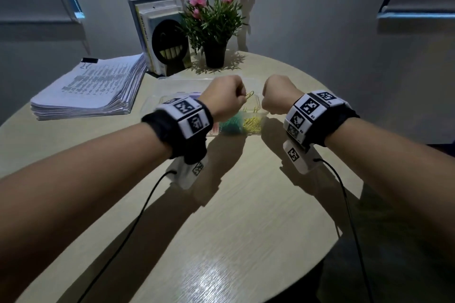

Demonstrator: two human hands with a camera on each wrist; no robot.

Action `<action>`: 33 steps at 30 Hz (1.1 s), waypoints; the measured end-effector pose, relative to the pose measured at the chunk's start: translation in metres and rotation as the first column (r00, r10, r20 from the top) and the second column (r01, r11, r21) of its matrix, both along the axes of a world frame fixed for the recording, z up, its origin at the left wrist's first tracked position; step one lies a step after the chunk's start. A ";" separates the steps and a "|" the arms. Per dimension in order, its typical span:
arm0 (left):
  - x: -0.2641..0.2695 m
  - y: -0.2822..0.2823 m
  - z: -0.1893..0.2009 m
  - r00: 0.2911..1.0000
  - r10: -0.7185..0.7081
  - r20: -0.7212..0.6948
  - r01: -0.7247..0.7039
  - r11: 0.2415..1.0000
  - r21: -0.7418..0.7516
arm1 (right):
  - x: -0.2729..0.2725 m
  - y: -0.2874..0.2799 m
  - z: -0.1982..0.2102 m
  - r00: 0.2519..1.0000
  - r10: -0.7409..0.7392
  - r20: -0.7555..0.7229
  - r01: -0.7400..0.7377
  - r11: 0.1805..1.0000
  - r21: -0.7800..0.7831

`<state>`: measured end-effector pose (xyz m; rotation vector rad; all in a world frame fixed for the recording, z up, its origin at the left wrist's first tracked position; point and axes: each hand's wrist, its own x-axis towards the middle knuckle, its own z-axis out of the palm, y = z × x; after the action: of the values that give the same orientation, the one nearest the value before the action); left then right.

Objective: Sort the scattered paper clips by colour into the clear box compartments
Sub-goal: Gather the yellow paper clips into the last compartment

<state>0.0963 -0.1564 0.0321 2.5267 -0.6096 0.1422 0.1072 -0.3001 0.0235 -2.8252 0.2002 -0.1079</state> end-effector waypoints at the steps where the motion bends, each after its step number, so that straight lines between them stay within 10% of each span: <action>1: 0.005 -0.008 -0.002 1.000 0.021 0.007 -0.021 1.000 -0.005 | 0.000 0.001 0.000 1.000 -0.001 -0.018 0.001 1.000 -0.004; 19: 0.000 0.026 -0.021 1.000 -0.030 -0.001 0.030 0.979 0.200 | 0.036 0.011 0.010 0.930 0.356 -0.092 -0.368 0.897 -0.247; 28: 0.000 0.034 -0.025 0.999 0.001 -0.048 0.003 0.998 0.070 | 0.026 0.006 0.023 0.941 0.309 0.137 -0.307 0.951 -0.034; 33: -0.003 0.051 -0.020 0.999 0.014 -0.038 -0.011 0.997 0.072 | 0.014 0.009 0.026 0.955 0.271 -0.120 -0.278 0.960 -0.040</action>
<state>0.0934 -0.1056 0.0116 2.5961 -0.5936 0.0769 0.1211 -0.2911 0.0494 -2.8837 -0.1755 0.1113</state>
